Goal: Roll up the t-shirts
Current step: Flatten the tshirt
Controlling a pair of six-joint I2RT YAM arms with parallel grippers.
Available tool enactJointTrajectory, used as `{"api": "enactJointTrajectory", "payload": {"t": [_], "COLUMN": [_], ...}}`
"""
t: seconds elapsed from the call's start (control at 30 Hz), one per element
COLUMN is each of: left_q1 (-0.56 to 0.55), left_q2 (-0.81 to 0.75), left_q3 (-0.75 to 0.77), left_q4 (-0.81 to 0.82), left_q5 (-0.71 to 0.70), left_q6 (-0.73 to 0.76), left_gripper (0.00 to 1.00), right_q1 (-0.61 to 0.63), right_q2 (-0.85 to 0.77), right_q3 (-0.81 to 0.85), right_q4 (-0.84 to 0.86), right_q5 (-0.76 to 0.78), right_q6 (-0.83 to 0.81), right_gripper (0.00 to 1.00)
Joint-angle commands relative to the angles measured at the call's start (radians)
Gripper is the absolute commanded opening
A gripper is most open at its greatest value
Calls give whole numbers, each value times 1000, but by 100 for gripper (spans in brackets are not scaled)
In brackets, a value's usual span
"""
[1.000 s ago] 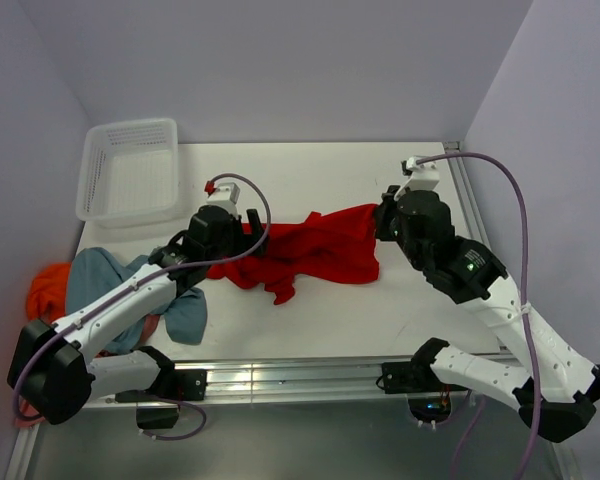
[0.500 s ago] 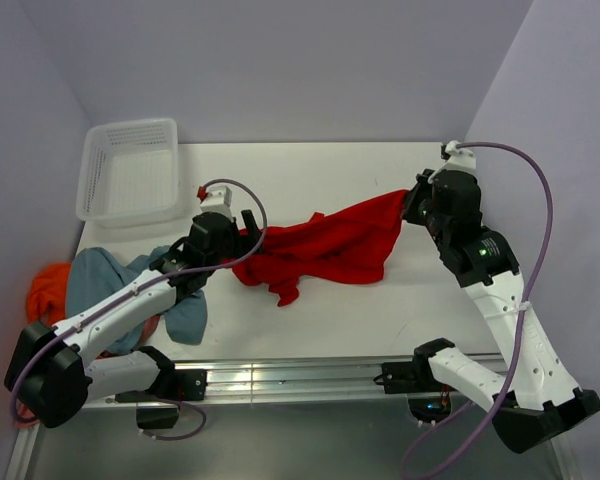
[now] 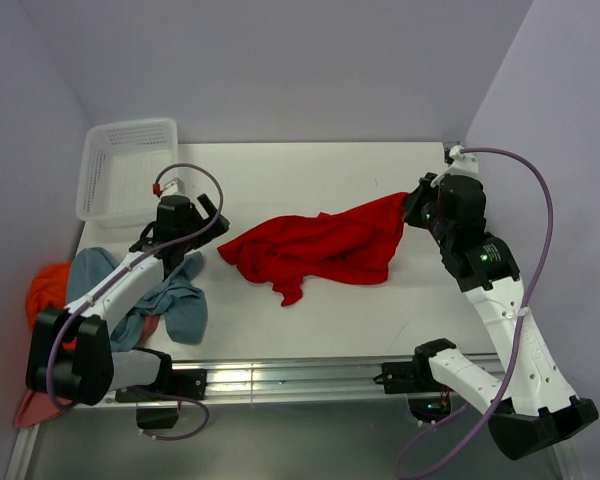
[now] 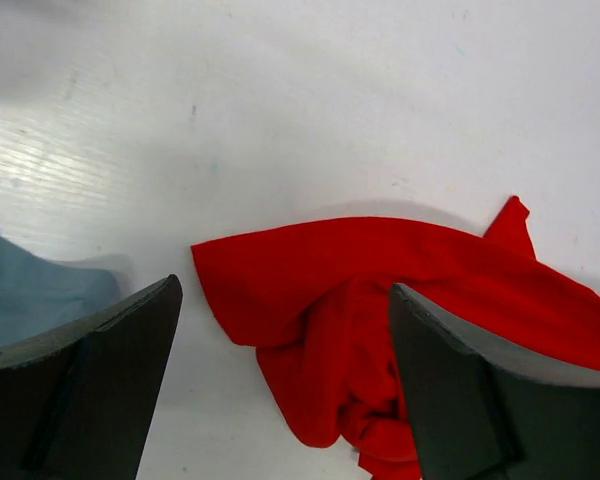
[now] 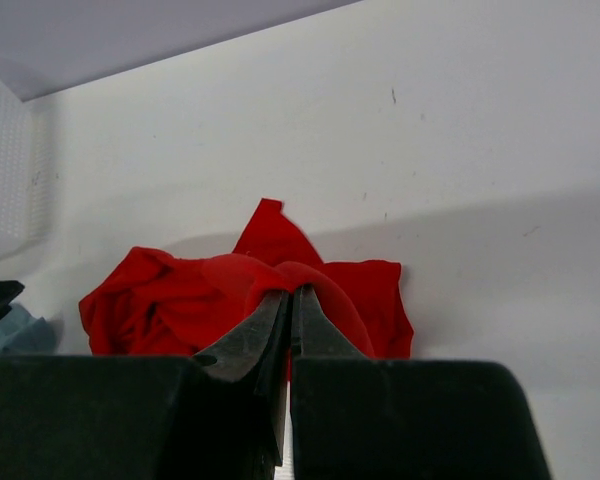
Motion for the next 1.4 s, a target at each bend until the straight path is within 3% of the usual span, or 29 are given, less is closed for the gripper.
{"api": "enactJointTrajectory", "payload": {"t": [0.0, 0.17, 0.37, 0.73, 0.87, 1.27, 1.37], "left_q1": [39, 65, 65, 65, 65, 59, 49], "left_q2": [66, 166, 195, 333, 363, 429, 455], "left_q3": [-8, -19, -47, -1, 7, 5, 16], "left_q4": [86, 141, 132, 140, 157, 186, 204], "left_q5": [167, 200, 123, 127, 144, 158, 187], "left_q6": [-40, -52, -43, -48, -52, -57, -31], "left_gripper": [88, 80, 77, 66, 53, 28, 13], "right_q1": [-9, -12, -15, -18, -18, -18, -20], "right_q2": [-23, -30, -36, -36, -40, -48, -51], "right_q3": [-9, -21, -52, -66, -78, -78, -80], "right_q4": [56, 66, 83, 93, 102, 103, 104], "right_q5": [-23, -35, -42, -62, -66, -69, -69], "right_q6": [-3, 0, 3, 11, 13, 16, 20], "right_gripper": [0, 0, 0, 0, 0, 0, 0]}}
